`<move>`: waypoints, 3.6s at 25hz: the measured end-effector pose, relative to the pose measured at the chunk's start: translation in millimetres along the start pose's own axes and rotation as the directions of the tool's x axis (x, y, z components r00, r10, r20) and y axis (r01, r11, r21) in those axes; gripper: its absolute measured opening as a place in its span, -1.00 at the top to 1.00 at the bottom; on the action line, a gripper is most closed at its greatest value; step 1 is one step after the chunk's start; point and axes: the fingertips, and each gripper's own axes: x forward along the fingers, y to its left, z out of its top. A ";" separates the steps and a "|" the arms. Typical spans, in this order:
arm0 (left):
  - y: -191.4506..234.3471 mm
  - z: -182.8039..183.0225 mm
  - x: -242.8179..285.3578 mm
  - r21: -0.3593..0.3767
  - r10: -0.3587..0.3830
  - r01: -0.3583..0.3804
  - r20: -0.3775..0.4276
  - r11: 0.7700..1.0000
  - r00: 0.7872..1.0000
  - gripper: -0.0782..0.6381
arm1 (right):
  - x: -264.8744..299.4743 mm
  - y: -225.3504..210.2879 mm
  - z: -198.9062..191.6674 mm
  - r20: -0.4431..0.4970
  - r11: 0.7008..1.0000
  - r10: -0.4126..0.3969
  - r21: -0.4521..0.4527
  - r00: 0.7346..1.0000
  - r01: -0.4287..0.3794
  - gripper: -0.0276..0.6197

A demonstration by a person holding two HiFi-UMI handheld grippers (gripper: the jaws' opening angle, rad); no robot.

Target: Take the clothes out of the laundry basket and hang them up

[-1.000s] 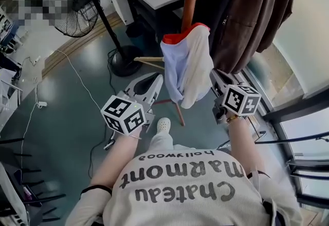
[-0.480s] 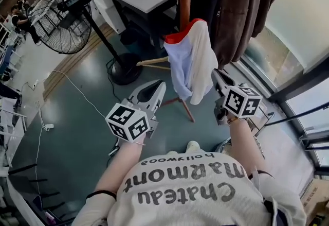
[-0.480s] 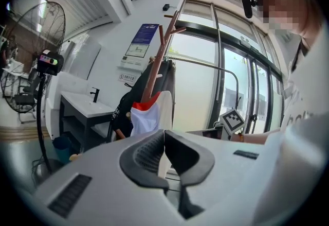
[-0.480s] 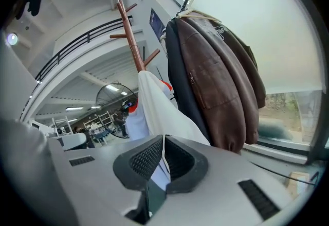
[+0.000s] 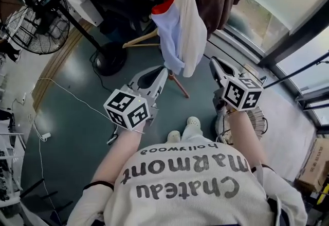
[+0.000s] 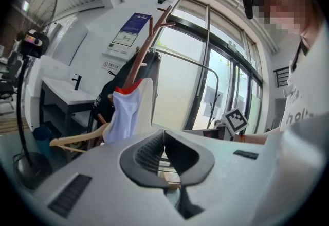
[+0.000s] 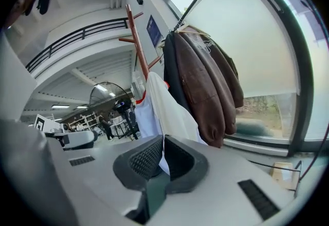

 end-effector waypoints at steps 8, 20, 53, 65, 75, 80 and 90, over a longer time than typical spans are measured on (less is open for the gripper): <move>-56.7 -33.8 43.9 -0.024 -0.172 0.171 -0.066 0.985 0.983 0.75 | -75.5 -38.3 -24.6 0.006 0.987 -0.155 0.040 0.988 0.155 0.82; -175.1 -78.9 130.2 -0.024 -0.336 0.336 -0.095 0.942 0.937 0.76 | -219.2 -147.8 -48.6 0.024 0.925 -0.358 0.146 0.933 0.351 0.82; -324.3 -326.1 311.2 -0.144 -0.491 0.470 -0.311 0.871 0.814 0.75 | -377.7 -387.0 -317.4 -0.266 0.641 -0.485 0.540 0.833 0.546 0.81; -249.8 -420.4 341.0 -0.121 -0.457 0.448 -0.396 0.886 0.797 0.76 | -307.2 -426.8 -490.1 -0.425 0.549 -0.457 0.556 0.781 0.624 0.81; -346.9 -528.5 379.4 -0.026 -0.611 0.713 -0.537 0.701 0.582 0.76 | -315.3 -450.5 -550.3 -0.479 0.435 -0.551 0.534 0.683 0.725 0.81; -355.8 -585.4 387.3 0.021 -0.586 0.755 -0.617 0.655 0.525 0.72 | -316.7 -451.1 -564.6 -0.463 0.465 -0.534 0.538 0.707 0.703 0.81; -350.7 -692.4 398.7 0.005 -0.551 0.810 -0.731 0.586 0.403 0.19 | -322.4 -488.1 -653.3 -0.520 0.420 -0.562 0.491 0.643 0.763 0.31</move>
